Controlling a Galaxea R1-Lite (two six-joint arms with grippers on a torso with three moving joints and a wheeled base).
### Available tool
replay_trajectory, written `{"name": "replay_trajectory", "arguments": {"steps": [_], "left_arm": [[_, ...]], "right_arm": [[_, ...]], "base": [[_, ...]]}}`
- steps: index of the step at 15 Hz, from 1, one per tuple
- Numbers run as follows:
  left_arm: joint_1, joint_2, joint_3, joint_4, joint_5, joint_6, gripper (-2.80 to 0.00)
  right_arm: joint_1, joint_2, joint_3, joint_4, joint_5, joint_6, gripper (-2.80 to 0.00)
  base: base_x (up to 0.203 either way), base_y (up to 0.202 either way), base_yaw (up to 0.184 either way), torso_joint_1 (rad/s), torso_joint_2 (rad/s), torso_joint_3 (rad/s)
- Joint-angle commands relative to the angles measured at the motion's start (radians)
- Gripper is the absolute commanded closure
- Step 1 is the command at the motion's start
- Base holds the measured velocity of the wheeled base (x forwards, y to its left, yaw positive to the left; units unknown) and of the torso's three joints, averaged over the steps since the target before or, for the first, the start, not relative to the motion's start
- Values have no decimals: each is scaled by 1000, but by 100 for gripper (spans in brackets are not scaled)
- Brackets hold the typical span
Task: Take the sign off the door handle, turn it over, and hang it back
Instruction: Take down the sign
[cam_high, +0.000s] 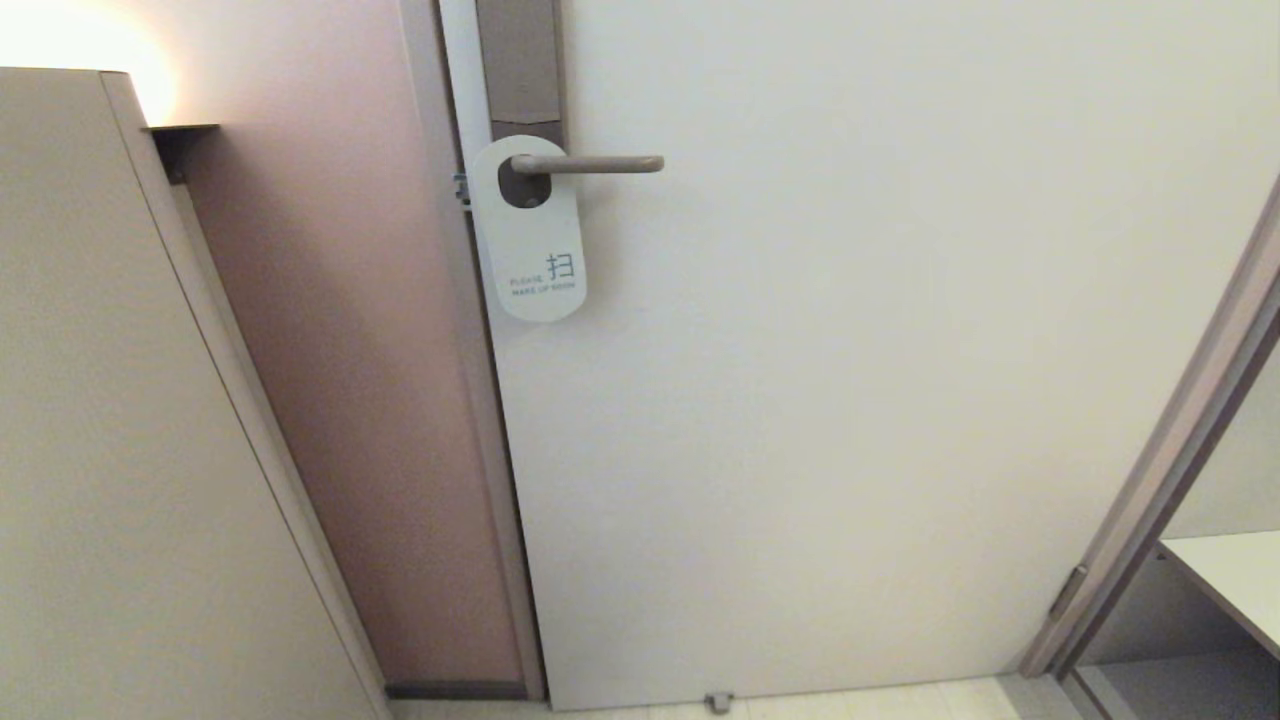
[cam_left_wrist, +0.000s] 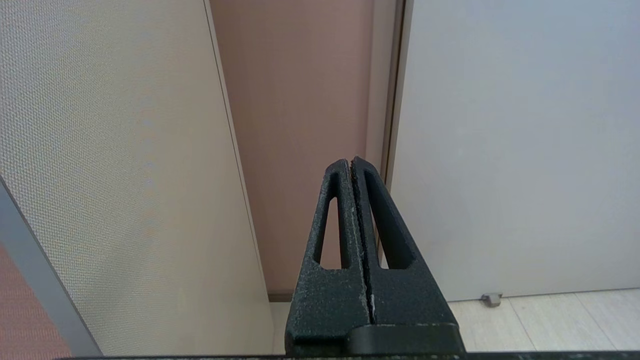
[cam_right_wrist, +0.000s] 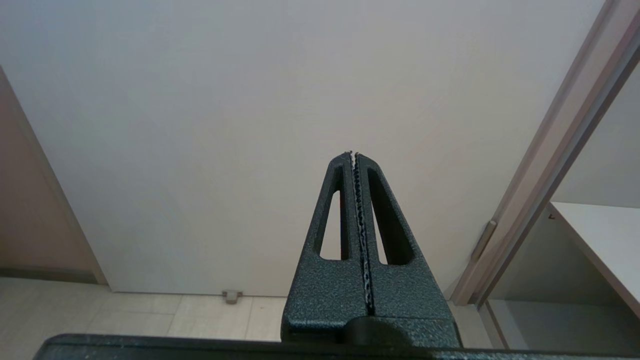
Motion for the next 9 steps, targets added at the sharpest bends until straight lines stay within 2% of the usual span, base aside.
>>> {"name": "replay_trajectory", "arguments": {"steps": [1,9], "left_arm": [[0,1,-1,0,0,0,0],[0,1,0,0,0,0,0]], "right_arm": [[1,0,0,0,0,-1,0],[1,0,0,0,0,-1,0]], "base": [[0,0,0,0,0,0],[0,0,0,0,0,0]]}}
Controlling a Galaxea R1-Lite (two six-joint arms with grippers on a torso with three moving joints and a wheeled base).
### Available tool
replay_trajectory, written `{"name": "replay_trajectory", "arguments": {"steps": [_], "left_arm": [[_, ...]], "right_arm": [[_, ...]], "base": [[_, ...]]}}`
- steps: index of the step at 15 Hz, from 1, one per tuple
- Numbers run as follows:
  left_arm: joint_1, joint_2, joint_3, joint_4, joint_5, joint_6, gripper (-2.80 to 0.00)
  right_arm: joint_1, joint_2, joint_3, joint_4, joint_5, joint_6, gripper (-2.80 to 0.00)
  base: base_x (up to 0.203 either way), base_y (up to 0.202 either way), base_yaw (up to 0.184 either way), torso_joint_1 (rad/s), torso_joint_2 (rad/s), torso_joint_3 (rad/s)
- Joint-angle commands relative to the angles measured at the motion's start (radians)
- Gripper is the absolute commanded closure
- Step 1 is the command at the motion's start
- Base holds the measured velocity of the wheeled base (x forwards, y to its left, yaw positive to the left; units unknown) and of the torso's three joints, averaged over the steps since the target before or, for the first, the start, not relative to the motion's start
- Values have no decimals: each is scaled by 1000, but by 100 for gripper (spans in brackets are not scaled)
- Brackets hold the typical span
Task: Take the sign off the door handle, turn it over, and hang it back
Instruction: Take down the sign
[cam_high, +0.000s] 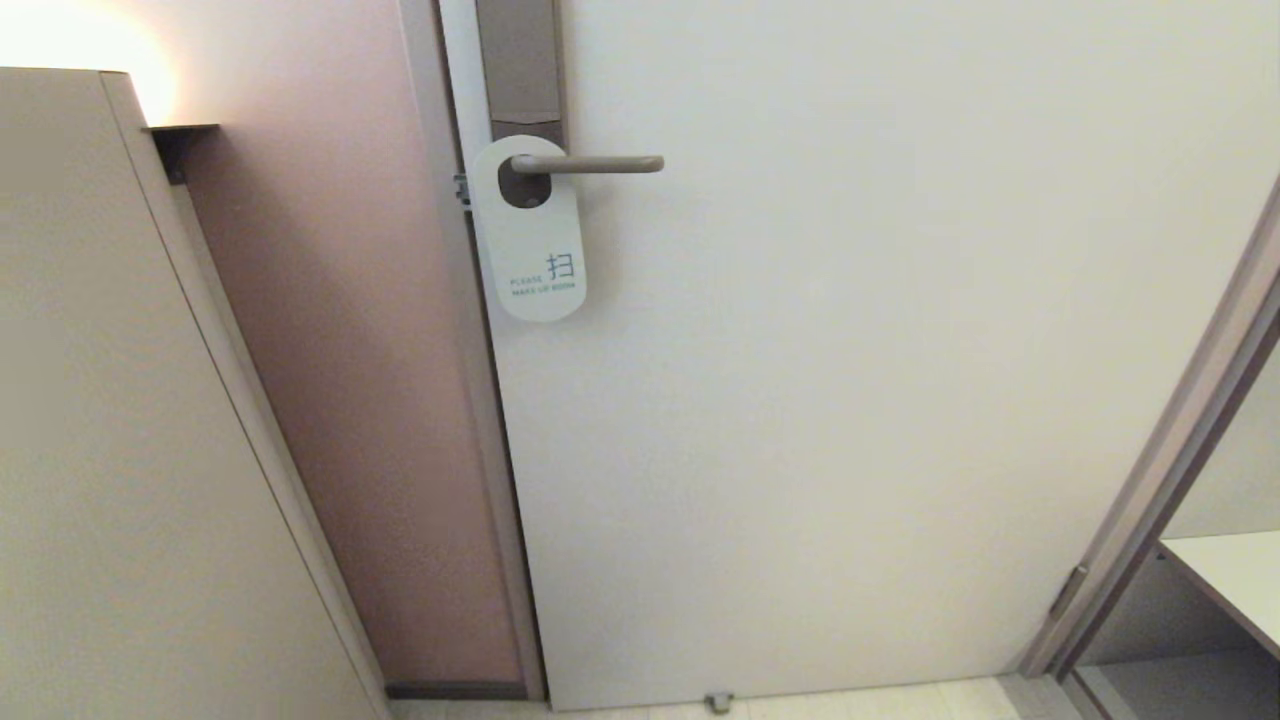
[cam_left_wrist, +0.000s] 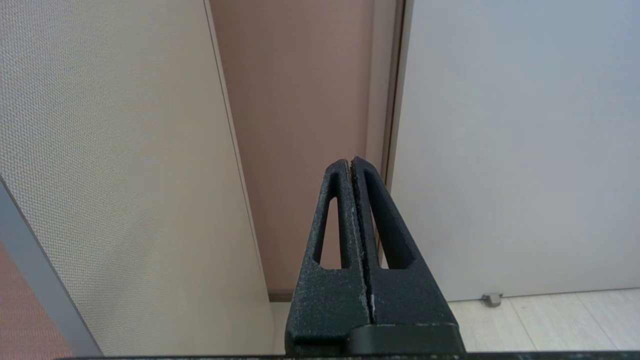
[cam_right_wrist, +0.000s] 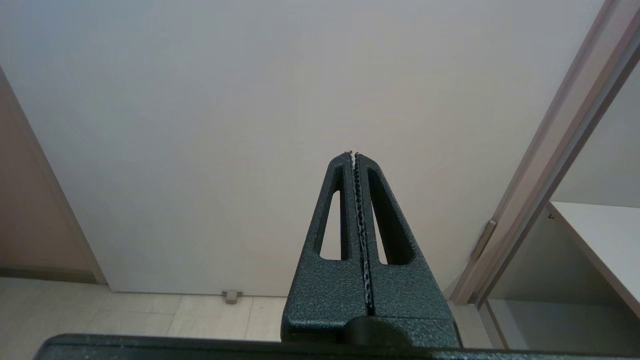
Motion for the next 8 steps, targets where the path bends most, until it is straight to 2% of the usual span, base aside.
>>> {"name": "replay_trajectory", "arguments": {"steps": [1,8], "left_arm": [[0,1,0,0,0,0,0],[-1,1,-23,-9,-7,13,0]], "right_arm": [[1,0,0,0,0,-1,0],[1,0,0,0,0,-1,0]], "base": [[0,0,0,0,0,0],[0,0,0,0,0,0]]}}
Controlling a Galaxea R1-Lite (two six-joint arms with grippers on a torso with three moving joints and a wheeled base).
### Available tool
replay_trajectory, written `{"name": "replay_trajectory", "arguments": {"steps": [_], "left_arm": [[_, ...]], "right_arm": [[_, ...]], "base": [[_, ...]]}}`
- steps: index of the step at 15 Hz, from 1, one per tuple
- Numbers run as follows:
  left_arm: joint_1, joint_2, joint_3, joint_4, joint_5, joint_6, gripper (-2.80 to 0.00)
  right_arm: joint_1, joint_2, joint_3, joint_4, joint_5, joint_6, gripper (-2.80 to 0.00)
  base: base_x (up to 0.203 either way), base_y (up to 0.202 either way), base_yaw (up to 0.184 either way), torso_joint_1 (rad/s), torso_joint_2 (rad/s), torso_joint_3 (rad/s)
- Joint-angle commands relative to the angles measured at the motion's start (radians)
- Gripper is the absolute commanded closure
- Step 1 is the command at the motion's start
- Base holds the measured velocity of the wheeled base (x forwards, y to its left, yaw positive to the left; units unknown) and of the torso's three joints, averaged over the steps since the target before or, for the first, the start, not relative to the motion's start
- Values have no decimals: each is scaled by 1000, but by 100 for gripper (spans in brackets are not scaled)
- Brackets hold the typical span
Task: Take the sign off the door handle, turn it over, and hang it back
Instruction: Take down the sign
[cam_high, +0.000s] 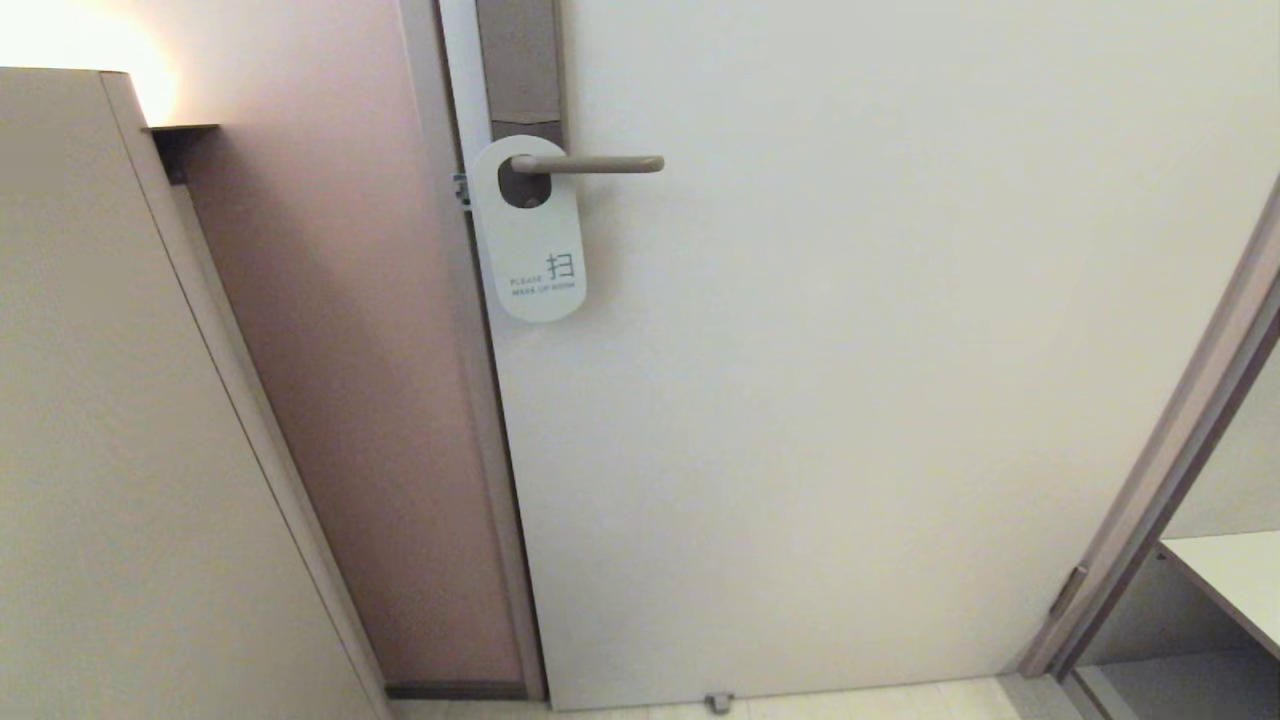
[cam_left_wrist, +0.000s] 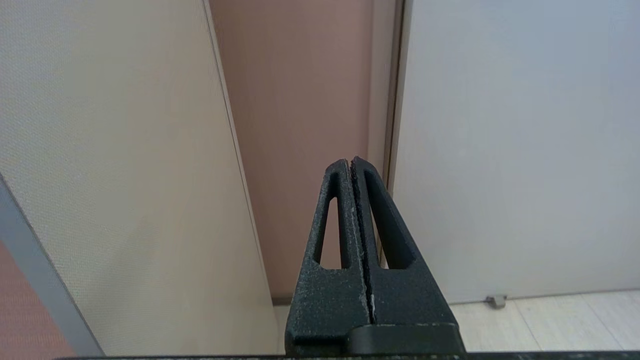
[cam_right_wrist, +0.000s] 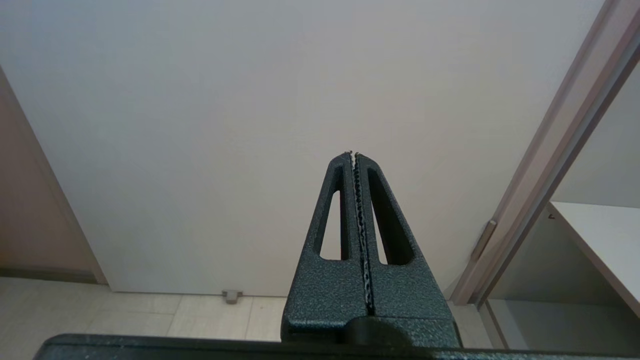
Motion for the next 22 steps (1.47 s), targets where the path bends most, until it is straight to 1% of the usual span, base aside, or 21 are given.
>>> {"name": "replay_trajectory", "arguments": {"steps": [1,3,5,6,8,11,13,16,20,21,22], "left_arm": [[-1,5,-42,8,-14,-3,0],[-1,62,-101,33,-52,-6,0],[-5,169,-159,36,-79,-9,0],[-15,229,-189,33,-84,-17,0],[-64,374,-257,15,-91,-40,0],[-139,578,-321,-77,-94,-54,0],[-155,720,-374,-138,-96,-60,0],[-162,932,-485,-198,-117,-92,0],[-161,1140,-607,-296,-203,-115,0],[-150,1183,-628,-322,-235,-116,0],[-127,1216,-643,-347,-282,-116,0]], "right_arm": [[0,0,0,0,0,-1,0],[0,0,0,0,0,-1,0],[0,0,0,0,0,-1,0],[0,0,0,0,0,-1,0],[0,0,0,0,0,-1,0],[0,0,0,0,0,-1,0],[0,0,0,0,0,-1,0],[0,0,0,0,0,-1,0],[0,0,0,0,0,-1,0],[0,0,0,0,0,-1,0],[0,0,0,0,0,-1,0]], "base": [[0,0,0,0,0,0],[0,0,0,0,0,0],[0,0,0,0,0,0],[0,0,0,0,0,0],[0,0,0,0,0,0],[0,0,0,0,0,0],[0,0,0,0,0,0],[0,0,0,0,0,0],[0,0,0,0,0,0],[0,0,0,0,0,0],[0,0,0,0,0,0]]}}
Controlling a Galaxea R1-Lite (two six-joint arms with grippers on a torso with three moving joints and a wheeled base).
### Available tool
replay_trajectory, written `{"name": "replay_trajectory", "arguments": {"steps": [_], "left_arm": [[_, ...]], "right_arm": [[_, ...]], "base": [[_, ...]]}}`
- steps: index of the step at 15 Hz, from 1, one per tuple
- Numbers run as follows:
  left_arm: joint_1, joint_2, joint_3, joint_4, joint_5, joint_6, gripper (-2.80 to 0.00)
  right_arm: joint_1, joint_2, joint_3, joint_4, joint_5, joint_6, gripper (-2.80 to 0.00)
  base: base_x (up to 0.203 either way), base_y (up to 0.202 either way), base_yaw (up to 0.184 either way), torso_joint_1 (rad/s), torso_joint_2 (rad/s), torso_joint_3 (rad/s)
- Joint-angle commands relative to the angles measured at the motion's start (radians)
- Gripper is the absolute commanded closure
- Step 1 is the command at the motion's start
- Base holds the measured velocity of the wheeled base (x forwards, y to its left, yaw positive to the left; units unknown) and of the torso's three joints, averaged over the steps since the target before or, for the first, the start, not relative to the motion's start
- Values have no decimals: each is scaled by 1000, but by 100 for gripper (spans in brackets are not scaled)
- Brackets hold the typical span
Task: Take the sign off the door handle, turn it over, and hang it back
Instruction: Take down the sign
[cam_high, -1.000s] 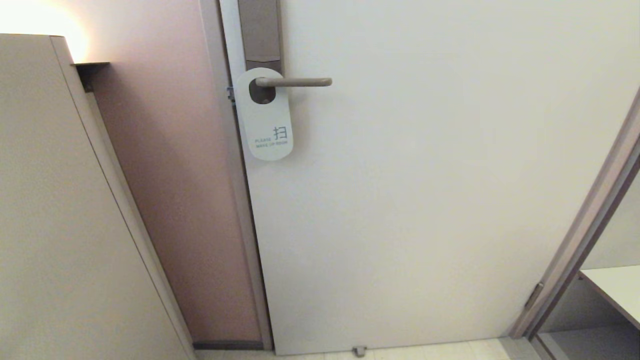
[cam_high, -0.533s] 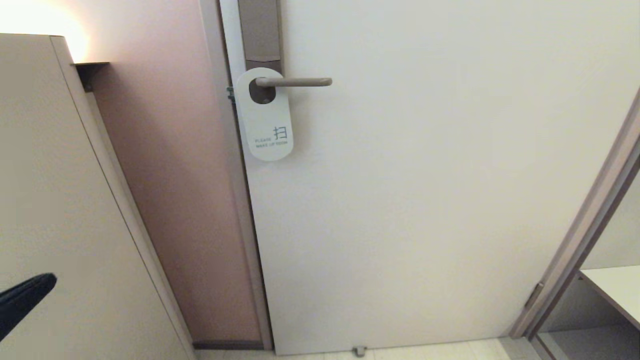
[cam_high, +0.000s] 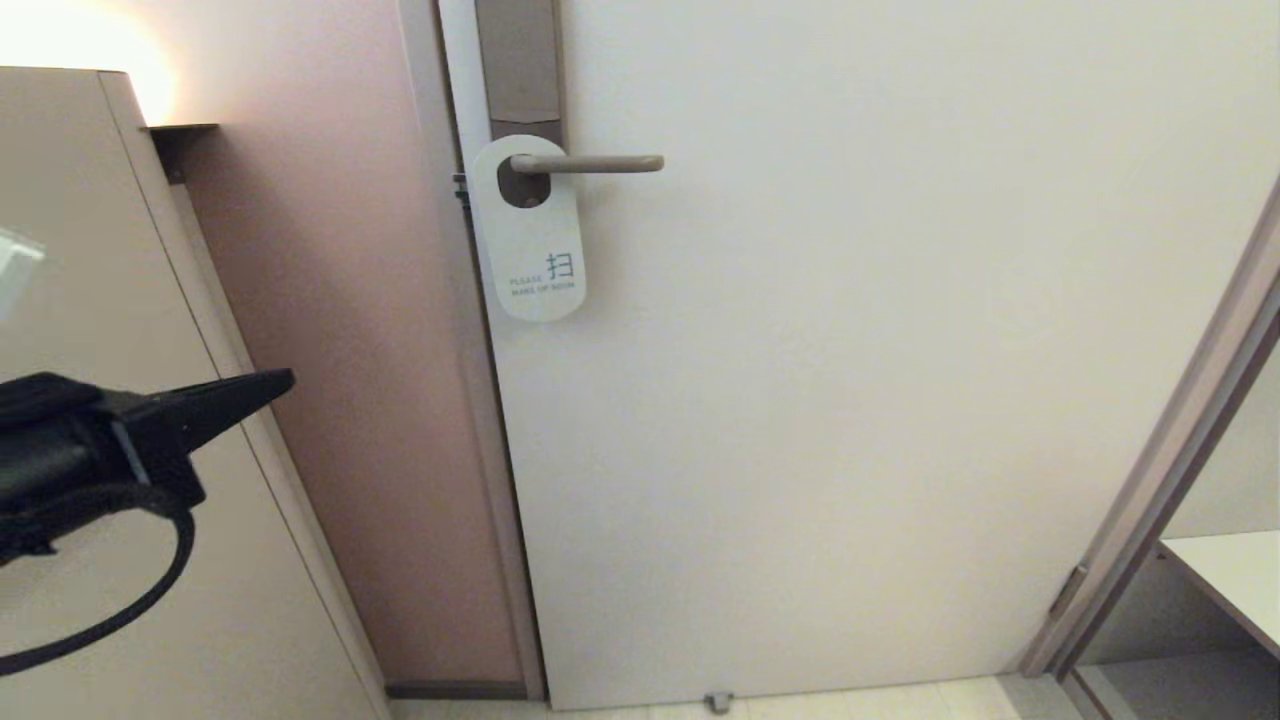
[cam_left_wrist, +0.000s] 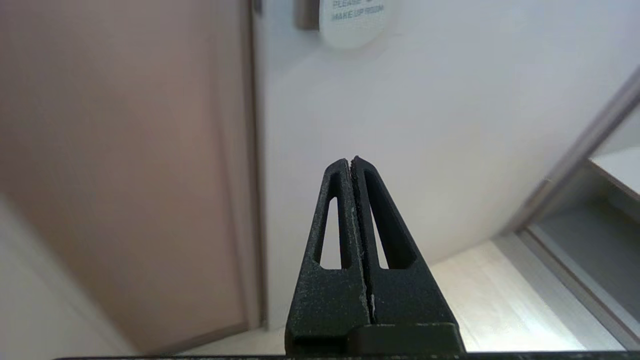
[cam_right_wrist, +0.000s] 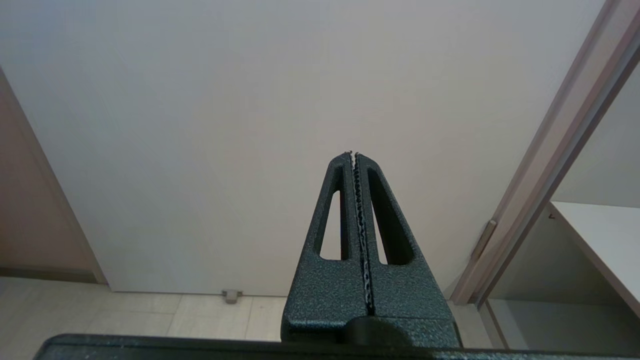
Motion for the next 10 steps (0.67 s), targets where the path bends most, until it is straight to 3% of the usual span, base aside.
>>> {"name": "replay_trajectory", "arguments": {"steps": [1,3,7,10], "left_arm": [[43,117,-27,-37,-81,1,0],[84,188,-32,-118,-157,6,0],[121,337,-44,-325,-238,7,0],[125,407,-74,-353,-312,9,0]], "right_arm": [[0,0,0,0,0,-2,0],[1,0,0,0,0,0,0],[1,0,0,0,0,0,0],[1,0,0,0,0,0,0]], "base": [[0,0,0,0,0,0],[0,0,0,0,0,0],[0,0,0,0,0,0],[0,0,0,0,0,0]]}}
